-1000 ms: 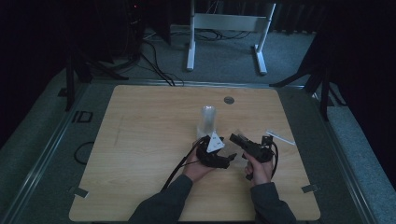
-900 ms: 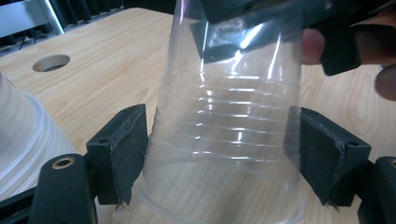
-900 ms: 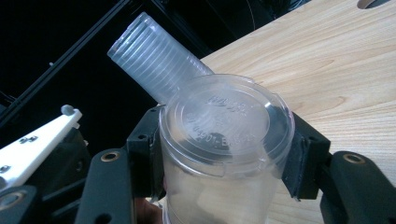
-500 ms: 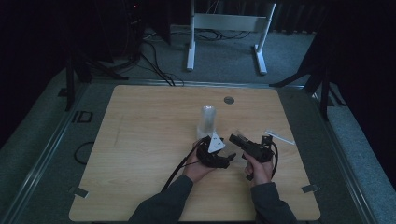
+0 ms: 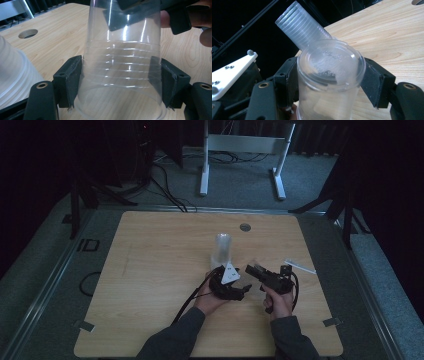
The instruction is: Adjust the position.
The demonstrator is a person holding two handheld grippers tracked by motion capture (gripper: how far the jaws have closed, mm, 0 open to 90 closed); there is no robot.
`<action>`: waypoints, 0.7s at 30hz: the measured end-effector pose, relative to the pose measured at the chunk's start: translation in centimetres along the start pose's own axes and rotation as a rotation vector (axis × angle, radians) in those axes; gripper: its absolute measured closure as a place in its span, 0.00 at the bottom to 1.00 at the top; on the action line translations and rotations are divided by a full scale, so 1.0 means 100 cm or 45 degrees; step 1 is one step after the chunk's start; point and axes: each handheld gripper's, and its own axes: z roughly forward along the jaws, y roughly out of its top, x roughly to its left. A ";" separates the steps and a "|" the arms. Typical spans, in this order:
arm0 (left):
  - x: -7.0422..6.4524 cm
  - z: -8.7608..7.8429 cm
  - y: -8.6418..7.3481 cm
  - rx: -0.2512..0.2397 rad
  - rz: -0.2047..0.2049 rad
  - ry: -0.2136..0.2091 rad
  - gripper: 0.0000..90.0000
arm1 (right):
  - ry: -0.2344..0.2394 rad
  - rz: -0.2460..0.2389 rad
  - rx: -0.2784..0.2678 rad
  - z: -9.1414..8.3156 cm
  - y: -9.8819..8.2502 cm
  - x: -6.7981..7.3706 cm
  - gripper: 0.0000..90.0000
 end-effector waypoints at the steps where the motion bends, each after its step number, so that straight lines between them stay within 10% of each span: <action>1: 0.001 0.000 0.000 0.003 0.004 0.001 0.32 | -0.002 -0.005 0.002 -0.001 0.000 0.000 0.39; 21: 0.012 -0.012 -0.003 0.028 0.029 0.007 0.32 | 0.026 -0.087 0.089 -0.006 -0.001 -0.001 0.37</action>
